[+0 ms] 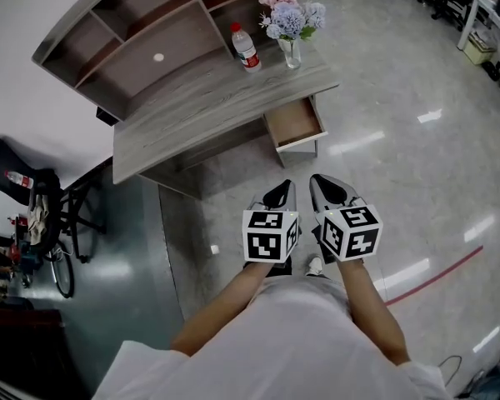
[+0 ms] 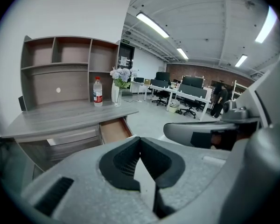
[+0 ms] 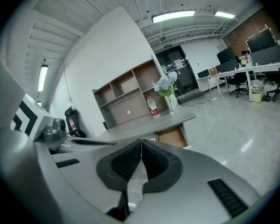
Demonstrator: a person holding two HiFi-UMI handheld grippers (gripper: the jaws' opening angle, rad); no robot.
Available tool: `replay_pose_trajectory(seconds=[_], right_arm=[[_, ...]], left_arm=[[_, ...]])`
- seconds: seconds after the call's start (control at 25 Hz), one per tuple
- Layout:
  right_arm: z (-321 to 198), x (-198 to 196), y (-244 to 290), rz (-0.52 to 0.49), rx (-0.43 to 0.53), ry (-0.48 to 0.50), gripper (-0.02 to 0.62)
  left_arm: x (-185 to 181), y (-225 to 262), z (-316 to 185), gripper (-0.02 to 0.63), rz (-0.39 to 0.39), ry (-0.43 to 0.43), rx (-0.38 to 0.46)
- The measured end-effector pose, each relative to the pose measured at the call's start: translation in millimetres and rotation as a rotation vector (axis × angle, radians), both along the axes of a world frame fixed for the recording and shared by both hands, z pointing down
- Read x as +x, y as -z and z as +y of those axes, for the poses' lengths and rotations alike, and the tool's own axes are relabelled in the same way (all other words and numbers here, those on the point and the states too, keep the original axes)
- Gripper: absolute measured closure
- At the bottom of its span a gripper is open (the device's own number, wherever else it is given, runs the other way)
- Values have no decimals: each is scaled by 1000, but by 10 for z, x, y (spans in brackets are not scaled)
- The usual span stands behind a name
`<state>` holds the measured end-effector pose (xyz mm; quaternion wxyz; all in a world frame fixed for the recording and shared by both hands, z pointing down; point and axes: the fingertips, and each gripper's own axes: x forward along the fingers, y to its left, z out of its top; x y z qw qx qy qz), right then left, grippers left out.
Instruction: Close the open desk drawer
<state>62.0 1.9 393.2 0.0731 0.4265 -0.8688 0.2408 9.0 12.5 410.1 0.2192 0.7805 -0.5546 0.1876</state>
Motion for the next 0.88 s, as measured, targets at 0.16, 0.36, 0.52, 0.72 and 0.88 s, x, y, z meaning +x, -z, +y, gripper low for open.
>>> replay_pose_trajectory(seconds=[0.16,0.36,0.52,0.72,0.88], right_arm=[[-129,23,-95,-2,-18,-12,592],[-351,-33,-277,5,-46,-23,592],[-626,-76,-392,-6,-72,-44,592],[-928,-174,-641,-12,-128,-79,592],[-1186,-262,-831,-33,-164,-104,592]], left_arm=[[40,-48,-117,604,3,-14,-1],[-28,-172,-410,604,22,-27,-13],[-40,-224,-740,604,37,-54,-21],[-42,-326,-1130,604,73,-137,-27],[-145,-480,-1408,604,63,-156,-53]])
